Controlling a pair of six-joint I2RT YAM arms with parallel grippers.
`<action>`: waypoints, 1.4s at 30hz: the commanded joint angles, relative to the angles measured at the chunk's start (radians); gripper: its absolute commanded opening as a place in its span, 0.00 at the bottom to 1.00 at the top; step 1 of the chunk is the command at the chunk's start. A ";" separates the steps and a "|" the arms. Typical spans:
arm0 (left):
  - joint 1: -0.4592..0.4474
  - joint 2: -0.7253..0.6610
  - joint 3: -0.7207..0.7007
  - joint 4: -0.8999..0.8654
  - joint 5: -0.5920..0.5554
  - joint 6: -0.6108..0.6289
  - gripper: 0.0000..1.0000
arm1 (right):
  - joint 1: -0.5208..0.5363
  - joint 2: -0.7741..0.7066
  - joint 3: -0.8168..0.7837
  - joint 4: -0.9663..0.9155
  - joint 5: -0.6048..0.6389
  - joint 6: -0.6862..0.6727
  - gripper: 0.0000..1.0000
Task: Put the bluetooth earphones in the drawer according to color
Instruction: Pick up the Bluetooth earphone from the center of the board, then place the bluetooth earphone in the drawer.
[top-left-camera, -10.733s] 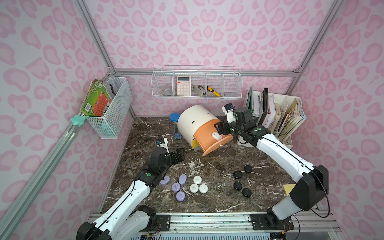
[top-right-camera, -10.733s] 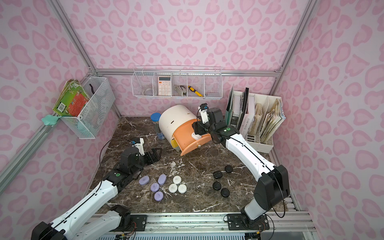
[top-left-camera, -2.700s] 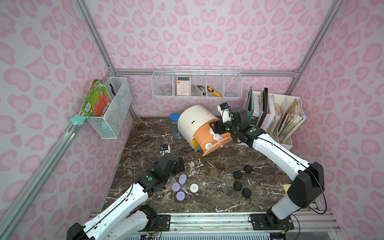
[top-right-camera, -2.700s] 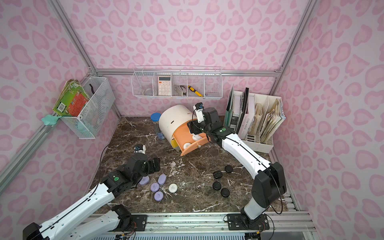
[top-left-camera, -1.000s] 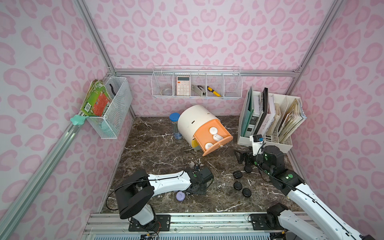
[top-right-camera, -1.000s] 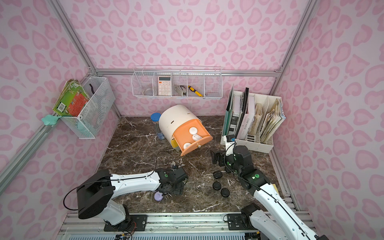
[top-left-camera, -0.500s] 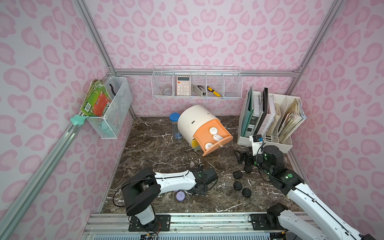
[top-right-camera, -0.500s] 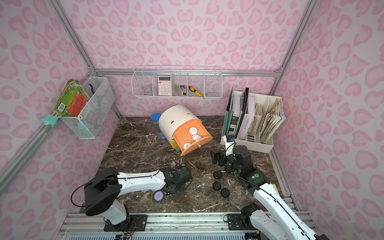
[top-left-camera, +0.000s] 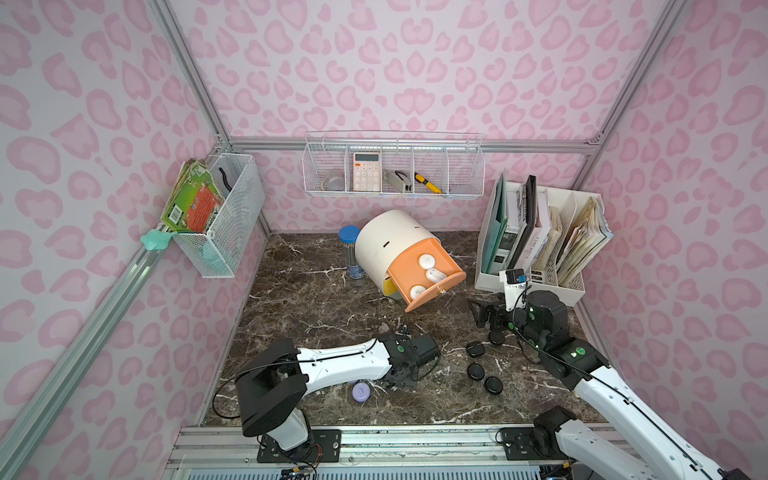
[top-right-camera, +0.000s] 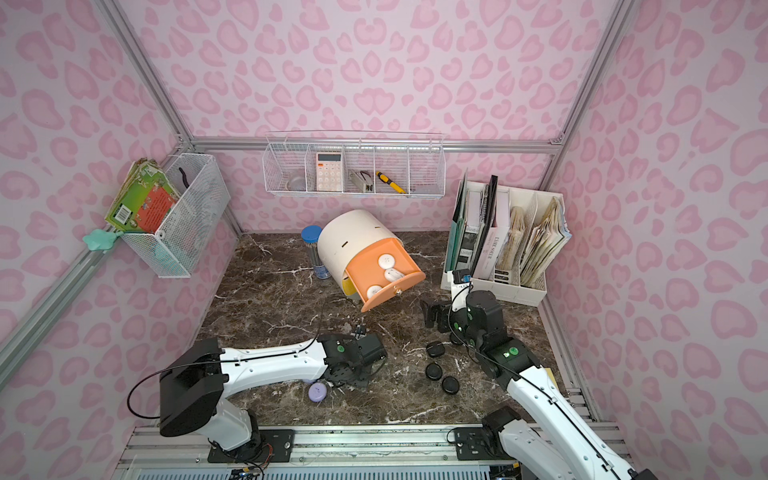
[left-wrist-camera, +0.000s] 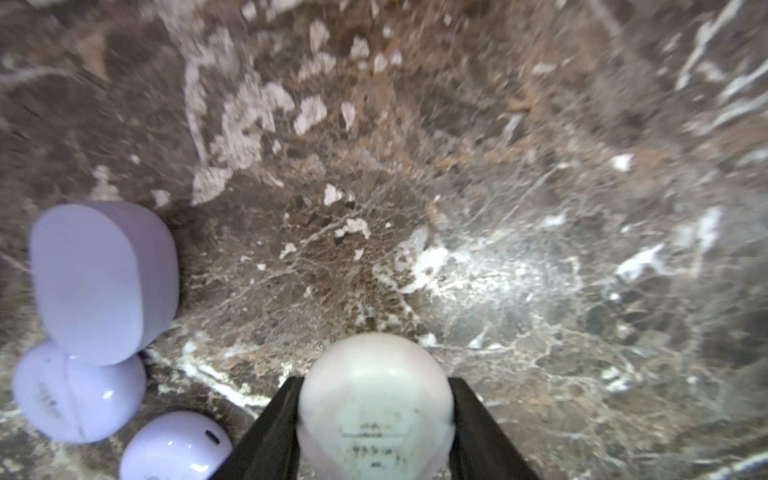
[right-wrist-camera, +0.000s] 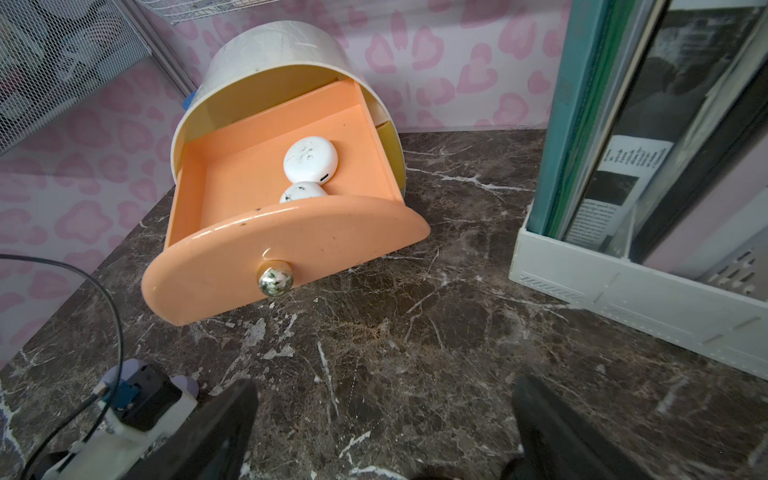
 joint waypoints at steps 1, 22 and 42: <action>0.002 -0.032 0.060 -0.105 -0.086 0.049 0.52 | 0.002 -0.001 -0.001 0.027 -0.003 0.001 0.98; 0.165 -0.184 0.406 -0.068 -0.187 0.393 0.49 | -0.011 -0.005 -0.078 0.063 -0.038 0.040 0.98; 0.310 0.210 0.797 -0.097 -0.186 0.535 0.48 | -0.018 0.000 -0.123 0.110 -0.098 0.061 0.98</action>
